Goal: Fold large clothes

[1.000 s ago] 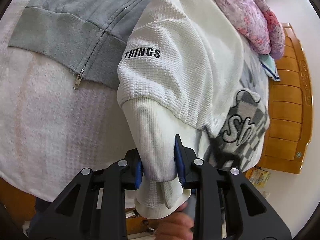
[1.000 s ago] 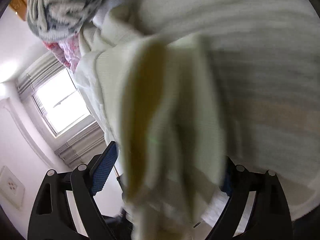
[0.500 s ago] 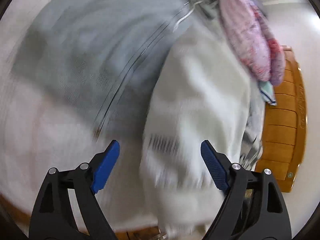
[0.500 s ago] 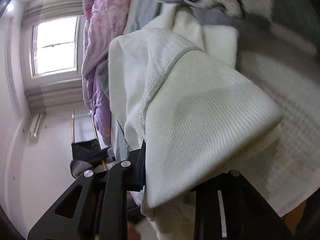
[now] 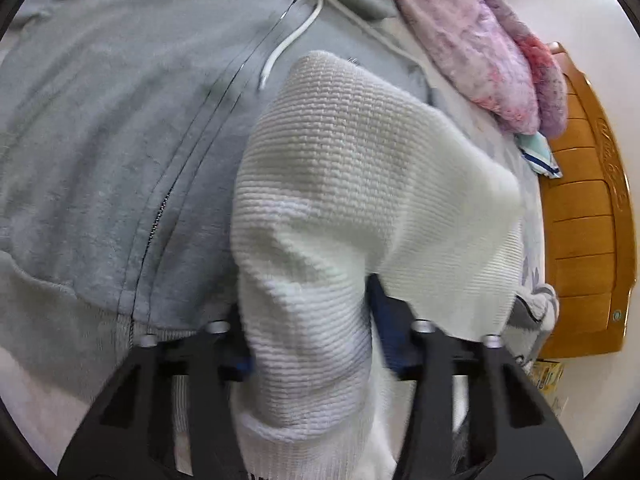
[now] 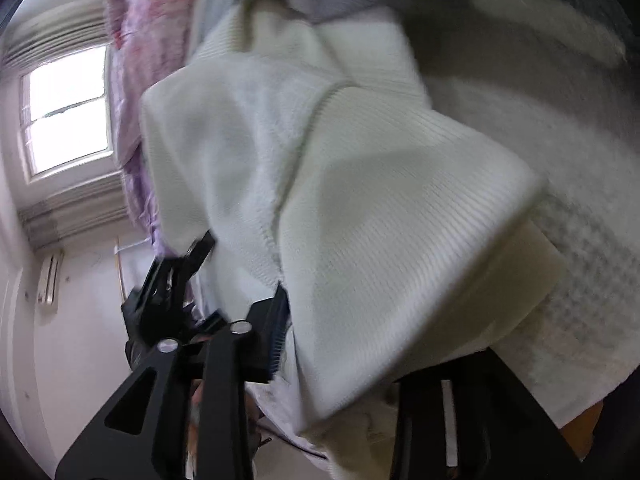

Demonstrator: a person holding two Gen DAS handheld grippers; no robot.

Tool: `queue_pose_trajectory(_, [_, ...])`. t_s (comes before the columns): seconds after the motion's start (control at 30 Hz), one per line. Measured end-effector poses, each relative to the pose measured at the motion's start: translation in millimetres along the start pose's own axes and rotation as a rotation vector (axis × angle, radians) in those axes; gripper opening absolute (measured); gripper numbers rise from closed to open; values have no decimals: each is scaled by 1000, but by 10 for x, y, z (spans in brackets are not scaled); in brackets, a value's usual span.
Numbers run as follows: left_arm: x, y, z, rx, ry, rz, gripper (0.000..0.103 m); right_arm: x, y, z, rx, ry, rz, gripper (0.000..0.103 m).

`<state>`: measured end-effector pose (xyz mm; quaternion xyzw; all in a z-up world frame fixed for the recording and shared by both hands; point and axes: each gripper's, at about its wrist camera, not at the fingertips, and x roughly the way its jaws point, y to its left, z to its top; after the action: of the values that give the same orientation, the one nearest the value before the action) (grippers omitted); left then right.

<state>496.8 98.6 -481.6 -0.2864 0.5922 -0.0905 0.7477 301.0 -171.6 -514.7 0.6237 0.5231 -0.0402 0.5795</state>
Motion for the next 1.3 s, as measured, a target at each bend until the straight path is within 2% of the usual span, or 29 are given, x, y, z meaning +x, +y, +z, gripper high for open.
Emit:
queue_pose_trajectory(0.03, [-40, -4, -9, 3, -3, -6, 36, 3, -42, 0, 22, -1, -3, 47])
queue_pose_trajectory(0.17, [-83, -52, -12, -9, 10, -10, 35, -18, -188, -35, 103, -22, 24, 49])
queue_pose_trajectory(0.23, [-89, -95, -1, 2, 6, -5, 34, 12, -222, -30, 107, -31, 43, 60])
queue_pose_trajectory(0.3, [-99, -131, 24, -1, 3, -11, 32, 85, -320, -5, 91, -20, 108, 68])
queue_pose_trajectory(0.33, [-125, -151, 18, 9, -2, -12, 31, 82, -356, 4, 96, -18, 129, 63])
queue_pose_trajectory(0.37, [-164, -188, 2, 28, -13, -10, 30, 41, -301, 3, 45, -17, 111, 53])
queue_pose_trajectory(0.4, [-201, -233, -21, 51, -22, -7, 29, -24, -200, -26, -30, -28, 75, 35])
queue_pose_trajectory(0.43, [-238, -281, -37, 70, -32, -6, 29, -122, -58, -77, -111, -45, 46, 26])
queue_pose_trajectory(0.47, [-301, -330, -56, 91, -44, -11, 28, -200, 38, -115, -153, -62, 48, 24])
queue_pose_trajectory(0.53, [-444, -439, -79, 114, -68, -32, 27, -452, 330, -205, -279, -117, 10, 22])
queue_pose_trajectory(0.67, [-836, -732, -122, 150, -124, -97, 26, -918, 790, -309, -441, -178, 18, 22])
queue_pose_trajectory(0.87, [-1441, -1256, -146, 175, -228, -191, 26, -1624, 1248, -366, -558, -210, 145, 22])
queue_pose_trajectory(1.0, [-1782, -1797, -228, 211, -302, -263, 26, -2127, 1421, -290, -592, -233, 242, 22])
queue_pose_trajectory(1.1, [-1853, -2254, -312, 240, -320, -330, 26, -2628, 1566, -143, -619, -291, 284, 22])
queue_pose_trajectory(1.17, [-1829, -2678, -414, 266, -313, -415, 26, -3062, 1606, -56, -642, -349, 297, 22])
queue_pose_trajectory(1.3, [-1615, -3347, -585, 283, -253, -557, 26, -3893, 1633, 114, -679, -489, 256, 22])
